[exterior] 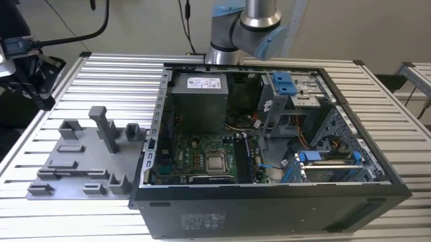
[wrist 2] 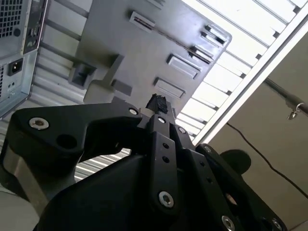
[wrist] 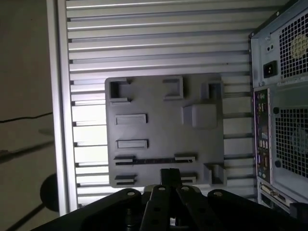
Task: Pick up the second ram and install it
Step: 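Reach for the second ram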
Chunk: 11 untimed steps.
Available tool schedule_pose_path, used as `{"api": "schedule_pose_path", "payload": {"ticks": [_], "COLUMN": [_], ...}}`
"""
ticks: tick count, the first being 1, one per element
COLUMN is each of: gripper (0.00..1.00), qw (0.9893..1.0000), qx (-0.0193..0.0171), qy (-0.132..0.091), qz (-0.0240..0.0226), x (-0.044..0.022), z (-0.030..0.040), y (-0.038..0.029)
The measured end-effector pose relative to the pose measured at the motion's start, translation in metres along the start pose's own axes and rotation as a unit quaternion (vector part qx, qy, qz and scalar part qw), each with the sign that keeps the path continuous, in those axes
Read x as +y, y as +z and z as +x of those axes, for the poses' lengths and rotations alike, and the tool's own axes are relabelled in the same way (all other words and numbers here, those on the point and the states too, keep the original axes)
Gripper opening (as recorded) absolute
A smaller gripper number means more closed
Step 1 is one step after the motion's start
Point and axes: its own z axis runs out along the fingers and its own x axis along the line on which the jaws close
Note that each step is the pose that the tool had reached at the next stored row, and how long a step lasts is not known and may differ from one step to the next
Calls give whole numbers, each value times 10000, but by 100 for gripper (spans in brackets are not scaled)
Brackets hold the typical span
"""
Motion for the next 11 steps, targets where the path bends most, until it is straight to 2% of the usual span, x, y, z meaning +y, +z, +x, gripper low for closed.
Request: {"api": "schedule_pose_path", "payload": {"ticks": [5,11], "gripper": [11,11], "qw": [10000,10000], "qx": [0,0], "qy": [0,0], "qz": [0,0], "x": [-102,-144], "z": [-7,-10], "y": [19,28]}}
